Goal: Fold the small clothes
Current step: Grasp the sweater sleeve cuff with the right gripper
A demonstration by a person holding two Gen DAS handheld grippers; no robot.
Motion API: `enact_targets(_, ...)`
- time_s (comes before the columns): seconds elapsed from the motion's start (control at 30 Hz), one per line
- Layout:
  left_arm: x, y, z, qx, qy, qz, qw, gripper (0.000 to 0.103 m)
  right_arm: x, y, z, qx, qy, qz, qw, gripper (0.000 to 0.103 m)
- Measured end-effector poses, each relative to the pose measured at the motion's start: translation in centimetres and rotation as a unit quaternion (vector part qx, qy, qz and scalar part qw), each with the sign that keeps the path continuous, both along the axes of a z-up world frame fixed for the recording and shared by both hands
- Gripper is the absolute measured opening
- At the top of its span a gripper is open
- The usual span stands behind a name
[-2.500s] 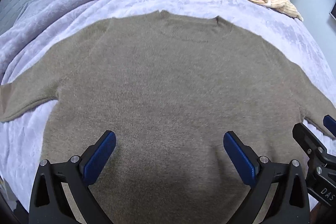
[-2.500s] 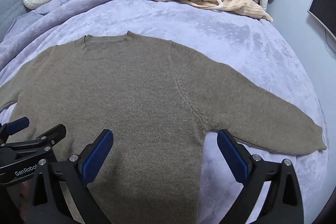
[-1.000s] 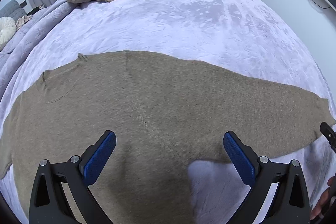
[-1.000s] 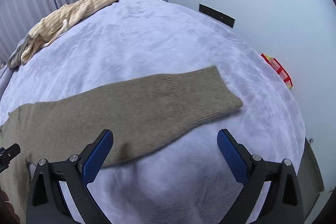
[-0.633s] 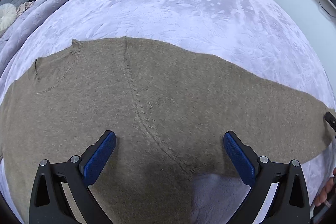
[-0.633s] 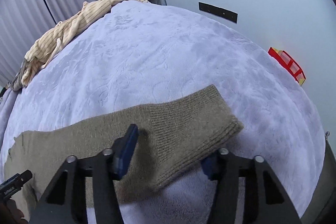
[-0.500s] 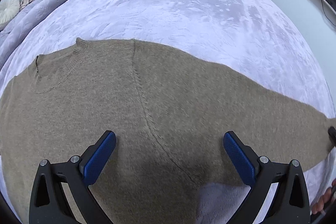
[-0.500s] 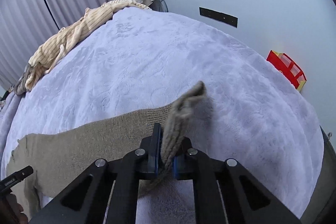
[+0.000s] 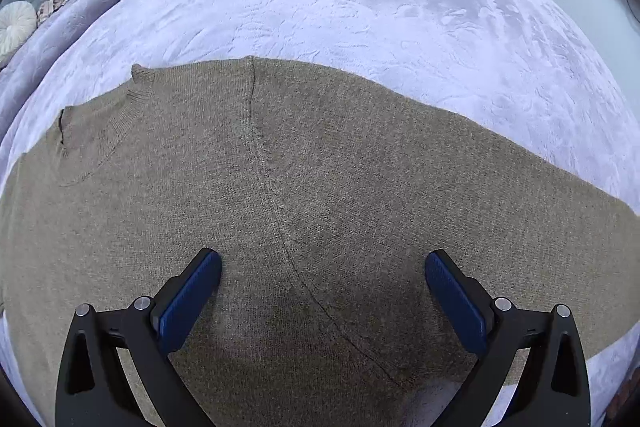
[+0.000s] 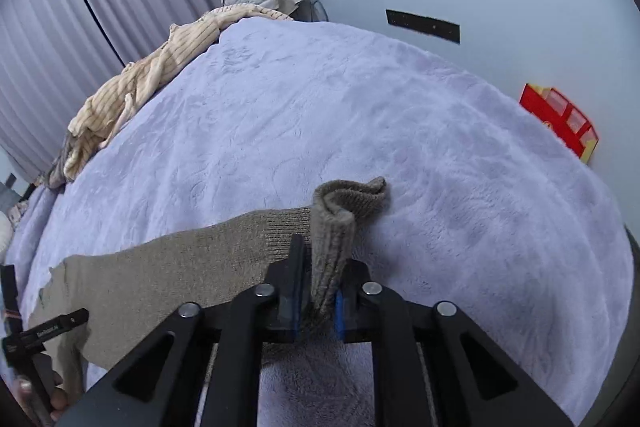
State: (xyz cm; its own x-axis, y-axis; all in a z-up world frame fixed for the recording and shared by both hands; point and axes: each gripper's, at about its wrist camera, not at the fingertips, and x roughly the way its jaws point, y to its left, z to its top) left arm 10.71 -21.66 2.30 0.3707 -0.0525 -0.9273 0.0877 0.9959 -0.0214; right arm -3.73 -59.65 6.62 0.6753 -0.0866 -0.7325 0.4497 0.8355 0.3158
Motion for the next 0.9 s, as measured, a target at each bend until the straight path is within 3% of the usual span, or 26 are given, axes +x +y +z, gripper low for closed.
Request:
enact_targets(0.07, 0.0, 0.0, 0.1, 0.001, -0.006, -0.003, 1.0, 0.103, 0.1, -1.1, -0.7, 0.06, -0.028, 0.009, 0.998, 0.049)
enact_targets(0.23, -0.3, -0.2, -0.1, 0.003, -0.017, -0.002, 0.9999, 0.103, 0.8, -0.7, -0.9, 0.049, -0.032, 0.023, 0.998, 0.049)
enact_targets(0.27, -0.3, -0.1, -0.2, 0.002, -0.017, -0.002, 0.9999, 0.103, 0.8, -0.8, -1.0, 0.05, -0.037, 0.023, 0.998, 0.045)
enact_targets(0.33, -0.1, -0.2, -0.1, 0.0, -0.016, -0.002, 0.9999, 0.103, 1.0, -1.1, -1.2, 0.062, -0.026, 0.025, 0.997, 0.014)
enact_targets(0.37, -0.2, -0.1, 0.0, -0.002, -0.017, -0.002, 0.9999, 0.103, 0.9, -1.1, -1.2, 0.061, -0.019, 0.024, 0.998, 0.005)
enact_targets(0.43, -0.8, 0.0, 0.4, -0.005, -0.021, 0.004, 0.9998, 0.103, 0.2, -0.4, -0.2, 0.028, -0.02, 0.024, 0.999, 0.005)
enact_targets(0.53, -0.7, 0.2, 0.8, -0.008, -0.026, 0.015, 0.9995, 0.103, -0.4, 1.7, 1.5, -0.058, -0.004, 0.019, 0.998, 0.005)
enact_targets(0.67, -0.9, -2.0, -0.7, 0.062, -0.024, -0.021, 0.9976, 0.103, -0.2, 3.2, 2.9, -0.11, 0.005, 0.007, 0.994, 0.005)
enact_targets(0.7, -0.9, -2.1, -0.5, 0.064, -0.024, -0.022, 0.9974, 0.103, -0.1, 3.4, 3.4, -0.117, 0.006, 0.006, 0.993, 0.005)
enact_targets(0.83, -1.2, 0.4, 1.5, -0.008, -0.015, 0.005, 0.9998, 0.103, -0.1, 4.7, 5.9, -0.154, 0.002, 0.008, 0.988, 0.005)
enact_targets(0.9, -2.0, 1.8, 2.3, -0.01, -0.024, 0.019, 0.9995, 0.103, -0.3, 5.9, 7.2, -0.172, -0.004, 0.014, 0.985, 0.005)
